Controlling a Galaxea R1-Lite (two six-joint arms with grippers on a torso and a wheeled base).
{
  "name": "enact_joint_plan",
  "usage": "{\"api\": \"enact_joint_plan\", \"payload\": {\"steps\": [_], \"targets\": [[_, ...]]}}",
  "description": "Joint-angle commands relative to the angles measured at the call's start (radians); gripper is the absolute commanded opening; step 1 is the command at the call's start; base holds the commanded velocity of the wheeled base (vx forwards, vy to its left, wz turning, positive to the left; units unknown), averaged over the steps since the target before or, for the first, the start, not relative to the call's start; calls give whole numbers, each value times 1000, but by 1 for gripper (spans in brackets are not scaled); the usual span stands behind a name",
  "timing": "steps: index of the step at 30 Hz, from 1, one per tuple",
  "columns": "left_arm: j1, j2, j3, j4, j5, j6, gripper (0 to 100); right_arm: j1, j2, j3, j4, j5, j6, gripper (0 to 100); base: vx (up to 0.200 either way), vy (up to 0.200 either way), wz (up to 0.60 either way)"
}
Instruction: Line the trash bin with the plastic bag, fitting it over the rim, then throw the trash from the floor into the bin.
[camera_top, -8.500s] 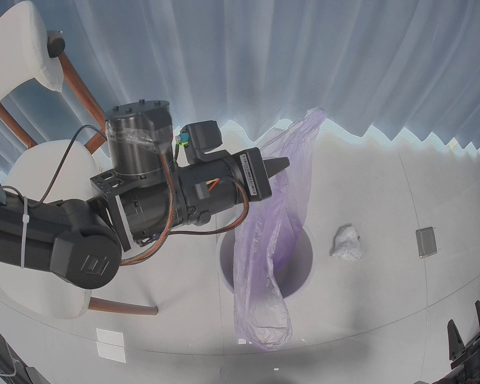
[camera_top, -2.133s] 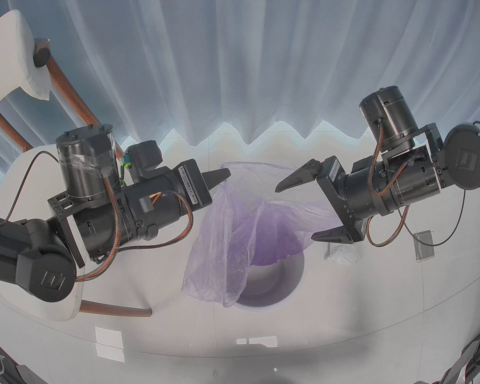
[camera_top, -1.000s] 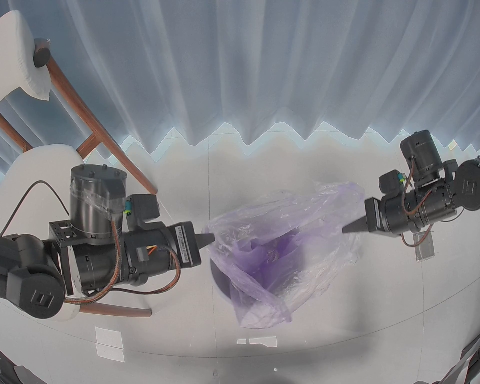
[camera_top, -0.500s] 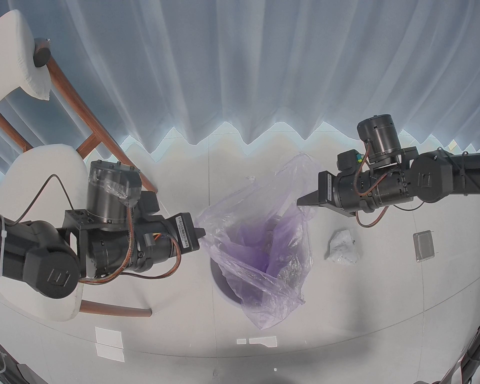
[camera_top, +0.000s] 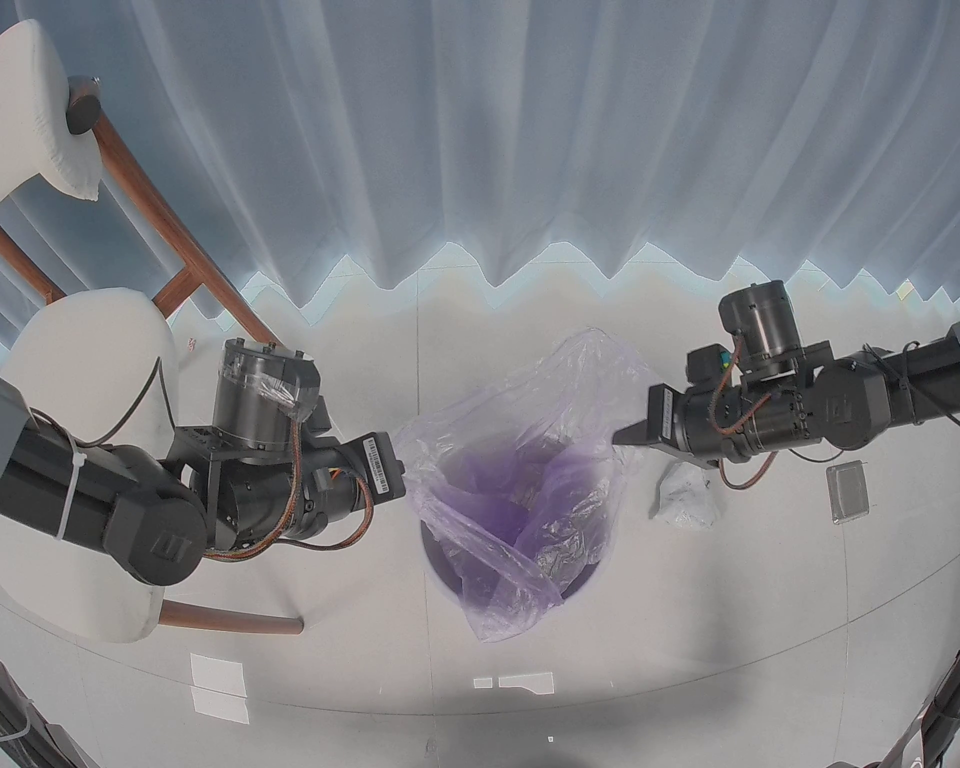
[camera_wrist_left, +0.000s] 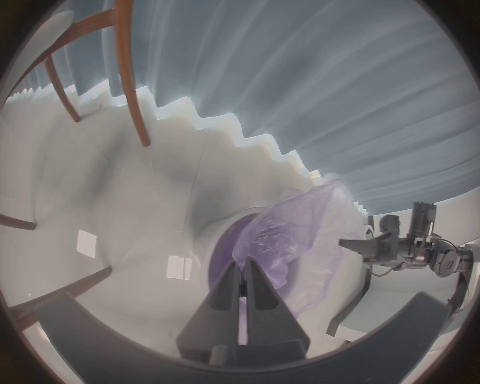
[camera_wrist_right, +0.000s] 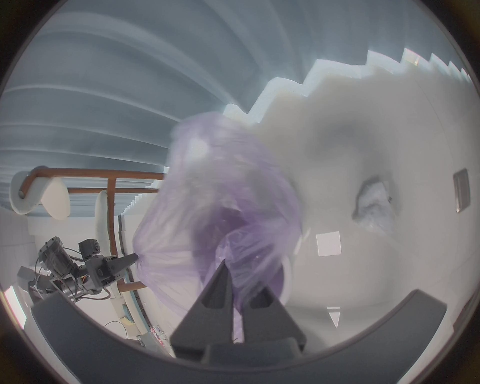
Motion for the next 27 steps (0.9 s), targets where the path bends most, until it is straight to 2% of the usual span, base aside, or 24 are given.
{"api": "enact_joint_plan", "payload": {"steps": [1, 5, 12, 18, 27], "targets": [[28, 14, 73, -2, 51, 11, 0, -117, -81, 142, -5, 41, -6, 0, 0, 0, 0], [30, 28, 97, -3, 54, 54, 0, -159, -77, 180, -5, 61, -19, 0, 0, 0, 0], [36, 60, 97, -5, 62, 122, 0, -178, -54, 261, -24, 59, -137, 0, 0, 0, 0], [87, 88, 73, -19, 73, 157, 0, -220, 14, 248, -136, 55, -141, 0, 0, 0, 0], [85, 131, 13, -37, 71, 155, 0, -215, 51, 182, -147, 55, -129, 0, 0, 0, 0]]}}
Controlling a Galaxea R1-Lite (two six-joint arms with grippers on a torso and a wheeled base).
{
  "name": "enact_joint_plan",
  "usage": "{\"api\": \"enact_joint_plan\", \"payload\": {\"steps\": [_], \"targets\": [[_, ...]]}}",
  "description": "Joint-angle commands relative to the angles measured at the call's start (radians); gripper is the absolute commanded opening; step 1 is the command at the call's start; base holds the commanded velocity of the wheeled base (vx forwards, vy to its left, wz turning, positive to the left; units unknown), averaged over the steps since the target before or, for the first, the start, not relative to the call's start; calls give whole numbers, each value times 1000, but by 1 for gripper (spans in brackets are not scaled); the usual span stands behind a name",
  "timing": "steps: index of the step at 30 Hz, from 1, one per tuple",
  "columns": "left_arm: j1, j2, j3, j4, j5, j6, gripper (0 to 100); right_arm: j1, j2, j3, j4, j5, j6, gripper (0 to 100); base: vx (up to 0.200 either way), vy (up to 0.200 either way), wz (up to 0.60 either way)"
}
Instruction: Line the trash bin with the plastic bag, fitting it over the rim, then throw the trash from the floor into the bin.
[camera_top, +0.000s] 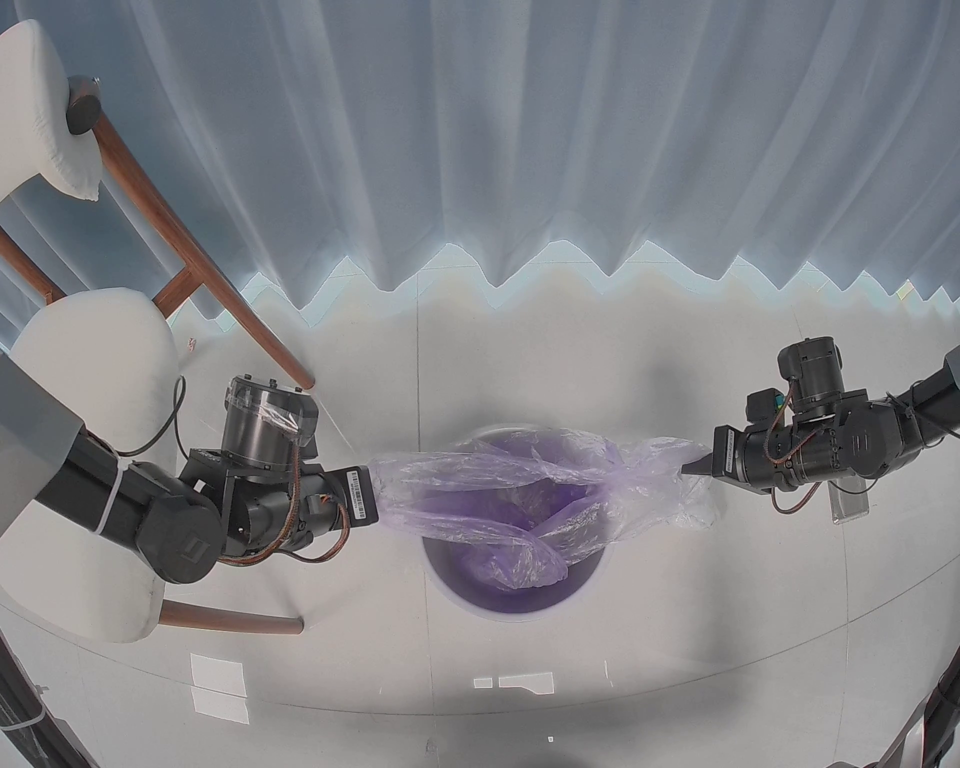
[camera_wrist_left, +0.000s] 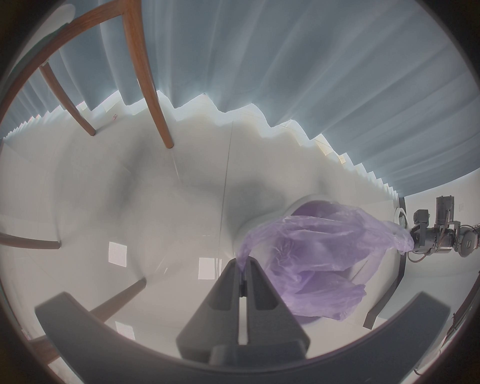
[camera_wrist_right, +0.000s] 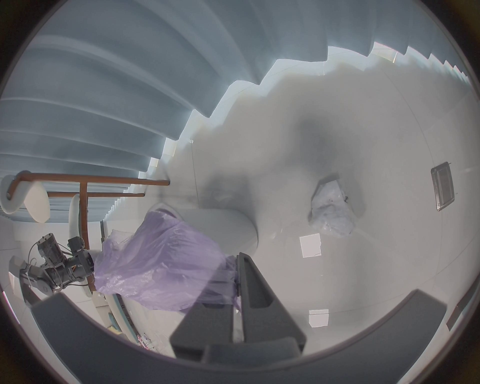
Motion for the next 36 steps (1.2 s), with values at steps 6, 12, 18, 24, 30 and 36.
{"api": "enact_joint_plan", "payload": {"steps": [6, 12, 18, 24, 30, 36], "targets": [[10, 64, -81, -63, -5, -8, 0, 7, 47, -119, 3, 0, 53, 0, 0, 0, 0], [24, 112, -167, -51, -8, -14, 0, 9, 124, -265, 40, 0, 62, 0, 0, 0, 0], [48, 146, -267, 21, -8, -39, 0, 10, 202, -492, 223, 0, 75, 0, 0, 0, 0], [56, 166, -297, 98, 4, -101, 0, 23, 305, -728, 353, -5, 131, 0, 0, 0, 0], [78, 201, -300, 111, 5, -98, 0, 23, 373, -840, 460, -46, 133, 0, 0, 0, 0], [84, 236, -300, 151, 5, -95, 0, 40, 412, -850, 511, -49, 131, 0, 0, 0, 0]]}}
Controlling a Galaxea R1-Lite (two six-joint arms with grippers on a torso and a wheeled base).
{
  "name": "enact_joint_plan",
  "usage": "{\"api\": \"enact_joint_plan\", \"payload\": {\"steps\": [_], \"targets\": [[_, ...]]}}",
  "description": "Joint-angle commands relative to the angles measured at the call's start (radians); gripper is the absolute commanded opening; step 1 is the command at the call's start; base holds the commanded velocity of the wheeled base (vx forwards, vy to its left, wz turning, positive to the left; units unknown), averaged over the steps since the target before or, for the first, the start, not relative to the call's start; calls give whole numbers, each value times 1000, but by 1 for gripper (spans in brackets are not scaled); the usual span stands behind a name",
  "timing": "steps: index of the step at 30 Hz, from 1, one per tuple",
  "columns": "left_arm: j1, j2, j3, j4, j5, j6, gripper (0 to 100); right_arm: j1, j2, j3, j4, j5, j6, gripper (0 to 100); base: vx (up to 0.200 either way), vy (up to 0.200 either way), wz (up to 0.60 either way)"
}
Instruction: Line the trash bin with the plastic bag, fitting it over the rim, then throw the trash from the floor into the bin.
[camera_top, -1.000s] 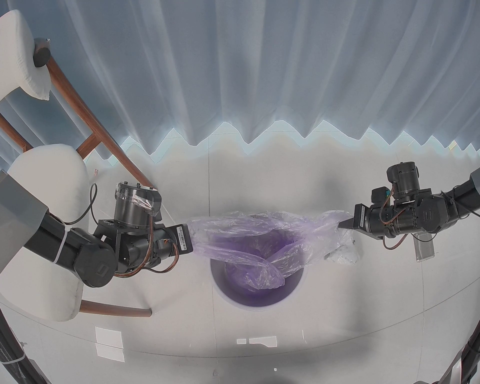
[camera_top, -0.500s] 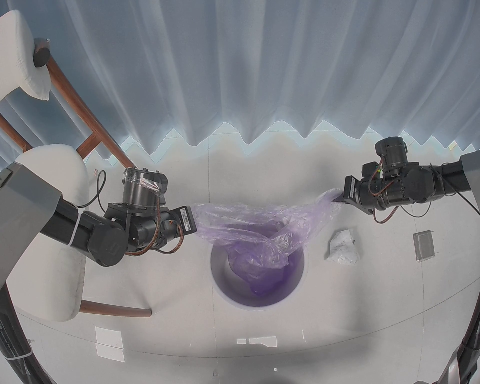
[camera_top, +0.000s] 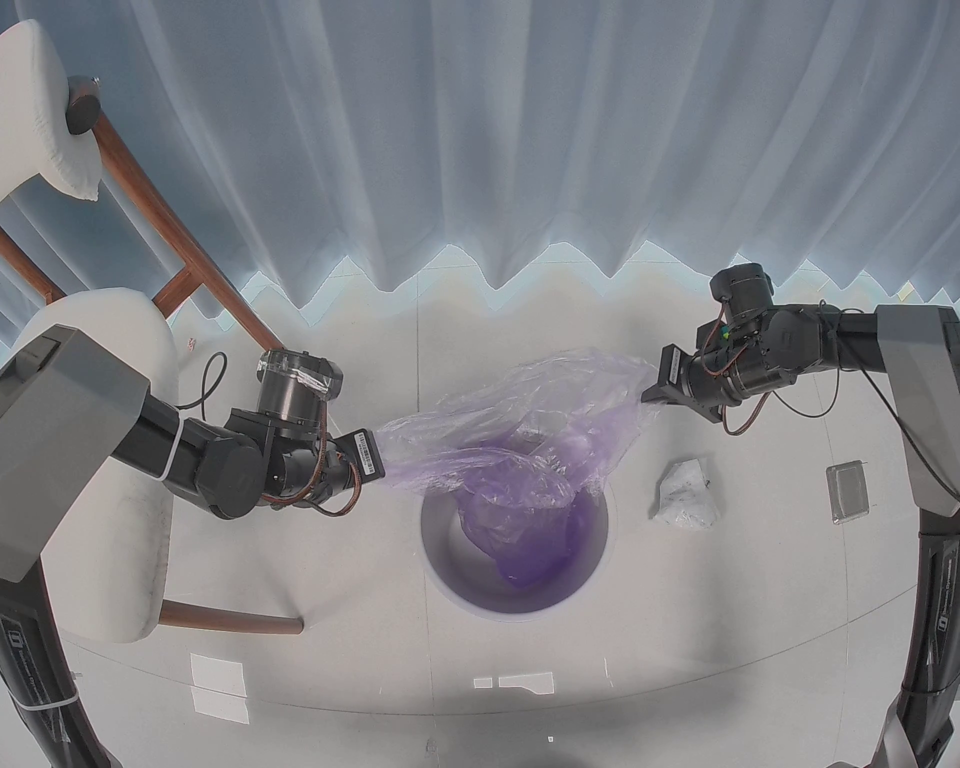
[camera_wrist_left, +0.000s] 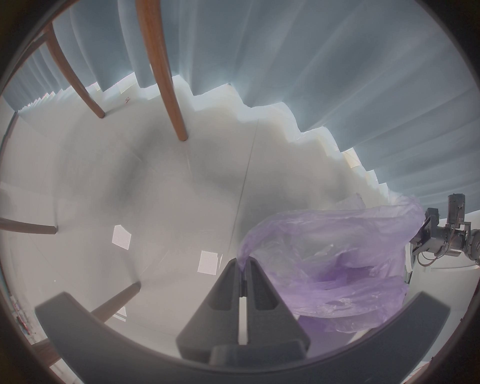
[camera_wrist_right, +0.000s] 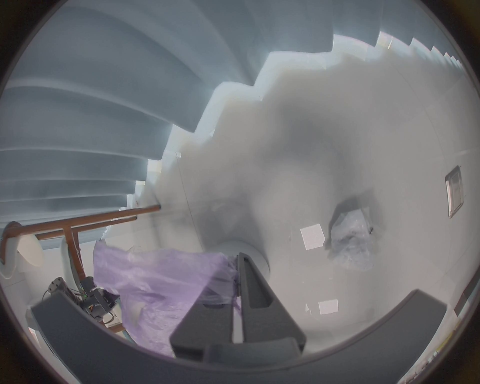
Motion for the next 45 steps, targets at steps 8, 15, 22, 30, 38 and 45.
{"api": "enact_joint_plan", "payload": {"steps": [8, 15, 22, 30, 38, 45], "targets": [[-1, 44, 20, 13, 1, 5, 0, 23, 69, 5, 44, -1, -9, 0, 0, 0, 0], [5, 46, 93, 7, 0, 50, 0, 14, 60, 74, 50, -1, -18, 0, 0, 0, 0], [-3, 0, 145, 5, -13, 47, 0, 6, 19, 165, 47, 2, -18, 0, 0, 0, 0], [-12, -25, 171, 8, -14, 39, 0, 5, -20, 188, 48, 1, -6, 0, 0, 0, 0], [-21, -71, 229, -41, -13, 33, 100, 20, -207, 268, 44, 10, 217, 100, 0, 0, 0], [-24, -91, 306, -114, -13, 31, 100, 129, -374, 413, 13, 62, 567, 100, 0, 0, 0]]}}
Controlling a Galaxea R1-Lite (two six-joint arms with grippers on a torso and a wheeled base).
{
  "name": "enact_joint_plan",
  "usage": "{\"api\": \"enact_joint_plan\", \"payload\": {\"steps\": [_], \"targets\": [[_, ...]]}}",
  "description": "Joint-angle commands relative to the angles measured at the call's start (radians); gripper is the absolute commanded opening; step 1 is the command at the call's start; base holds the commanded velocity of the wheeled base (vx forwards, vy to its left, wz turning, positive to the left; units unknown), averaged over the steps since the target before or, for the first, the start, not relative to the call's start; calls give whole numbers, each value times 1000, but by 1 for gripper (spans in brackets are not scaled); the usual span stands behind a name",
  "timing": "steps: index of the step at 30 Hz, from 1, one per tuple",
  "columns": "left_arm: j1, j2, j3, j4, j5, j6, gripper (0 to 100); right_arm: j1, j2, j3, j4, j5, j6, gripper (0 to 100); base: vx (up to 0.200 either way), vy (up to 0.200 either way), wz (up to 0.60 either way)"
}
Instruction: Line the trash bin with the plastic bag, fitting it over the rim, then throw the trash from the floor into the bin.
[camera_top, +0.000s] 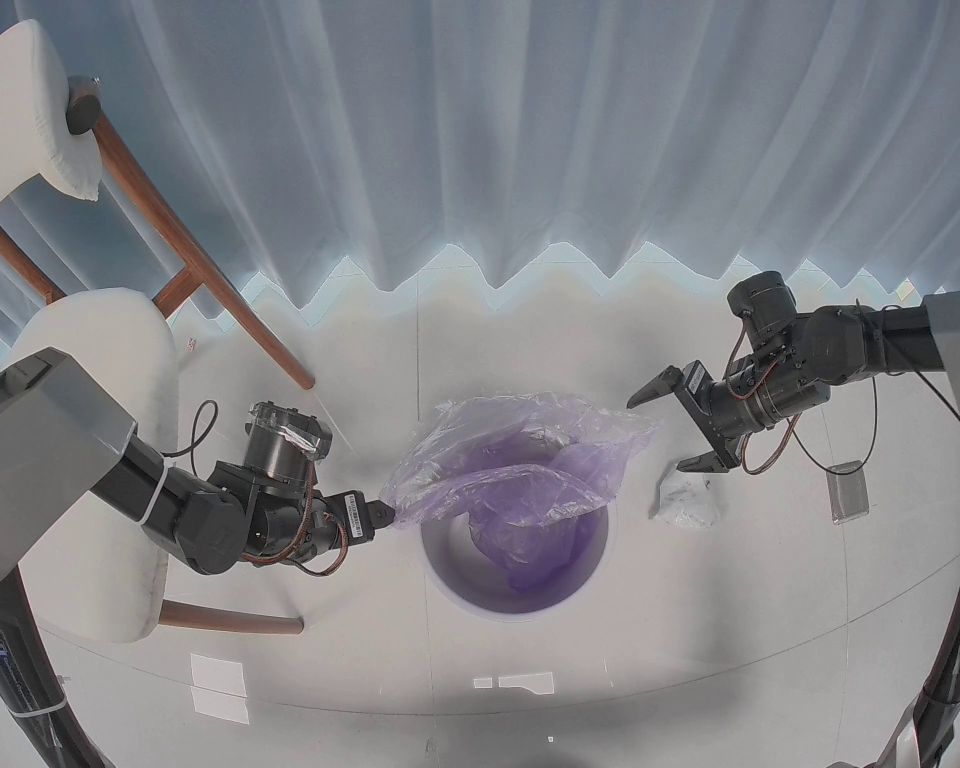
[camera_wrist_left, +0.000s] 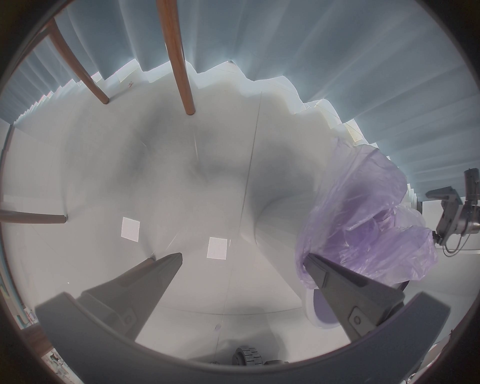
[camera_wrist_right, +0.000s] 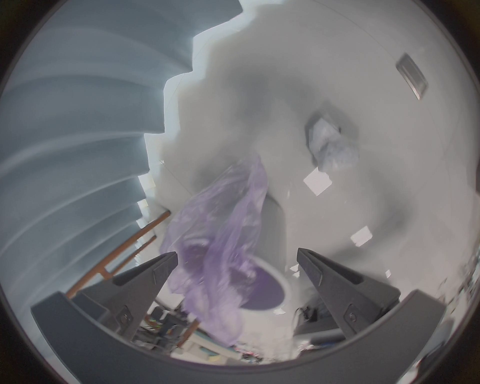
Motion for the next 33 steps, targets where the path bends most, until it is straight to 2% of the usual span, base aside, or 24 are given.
{"api": "enact_joint_plan", "payload": {"steps": [1, 6, 10, 14, 20, 31, 32, 33], "targets": [[-3, -28, 71, -57, 1, -3, 100, 102, -159, 126, -34, 23, 153, 100, 0, 0, 0], [-6, -28, 113, -112, 6, -3, 100, 176, -148, 208, -160, 11, 242, 100, 0, 0, 0], [-3, -45, 129, -123, 7, -3, 100, 199, -108, 236, -207, -14, 250, 100, 0, 0, 0], [-2, -57, 136, -121, 9, -3, 100, 191, -76, 239, -224, -45, 244, 100, 0, 0, 0], [3, -73, 140, -123, 11, -3, 100, 150, -61, 228, -230, -45, 241, 100, 0, 0, 0], [6, -88, 162, -123, 14, 0, 100, 153, 11, 205, -295, -54, 219, 100, 0, 0, 0], [6, -99, 163, -121, 12, -1, 100, 157, 22, 196, -304, -74, 221, 0, 0, 0, 0], [6, -102, 169, -123, 12, -1, 100, 162, 22, 193, -305, -91, 222, 0, 0, 0, 0]]}}
